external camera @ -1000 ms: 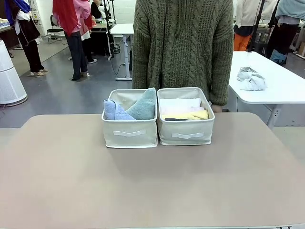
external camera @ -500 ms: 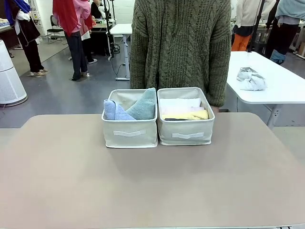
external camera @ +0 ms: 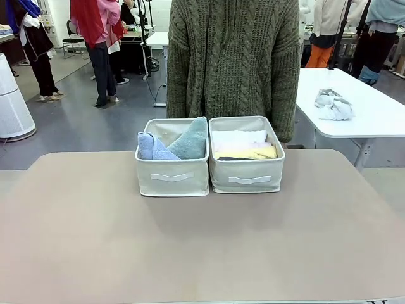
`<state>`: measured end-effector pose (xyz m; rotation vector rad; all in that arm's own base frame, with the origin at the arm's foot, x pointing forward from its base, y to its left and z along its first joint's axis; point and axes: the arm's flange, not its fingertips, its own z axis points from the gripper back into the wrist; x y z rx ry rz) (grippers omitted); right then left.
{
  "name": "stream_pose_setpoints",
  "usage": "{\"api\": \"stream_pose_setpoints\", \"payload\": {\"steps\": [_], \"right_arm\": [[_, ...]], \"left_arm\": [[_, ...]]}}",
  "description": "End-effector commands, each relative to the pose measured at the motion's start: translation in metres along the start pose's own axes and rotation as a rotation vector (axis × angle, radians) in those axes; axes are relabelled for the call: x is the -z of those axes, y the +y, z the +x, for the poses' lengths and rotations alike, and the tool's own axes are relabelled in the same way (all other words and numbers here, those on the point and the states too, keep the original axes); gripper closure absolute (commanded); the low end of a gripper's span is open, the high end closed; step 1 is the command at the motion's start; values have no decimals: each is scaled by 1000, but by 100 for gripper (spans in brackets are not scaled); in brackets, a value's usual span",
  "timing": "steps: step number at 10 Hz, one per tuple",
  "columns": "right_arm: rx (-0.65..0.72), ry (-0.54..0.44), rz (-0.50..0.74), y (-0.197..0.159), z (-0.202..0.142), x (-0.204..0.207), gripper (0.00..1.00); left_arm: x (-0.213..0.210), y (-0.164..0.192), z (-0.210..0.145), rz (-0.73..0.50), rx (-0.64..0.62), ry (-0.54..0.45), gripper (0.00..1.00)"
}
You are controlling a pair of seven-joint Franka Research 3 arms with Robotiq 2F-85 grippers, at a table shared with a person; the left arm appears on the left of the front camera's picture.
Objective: Sort the towels based on their folding style.
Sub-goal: Pick up another triangle-folded towel from the table and place it in the left Fabric basket.
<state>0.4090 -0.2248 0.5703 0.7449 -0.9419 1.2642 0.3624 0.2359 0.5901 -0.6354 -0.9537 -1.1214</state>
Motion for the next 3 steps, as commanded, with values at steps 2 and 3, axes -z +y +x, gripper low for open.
{"api": "stream_pose_setpoints", "payload": {"steps": [2,3], "right_arm": [[-1,16,0,-1,-3,0,0],[-1,16,0,-1,-3,0,0]], "left_arm": [[-2,-2,0,-6,18,2,0],[-2,-2,0,-6,18,2,0]]}}
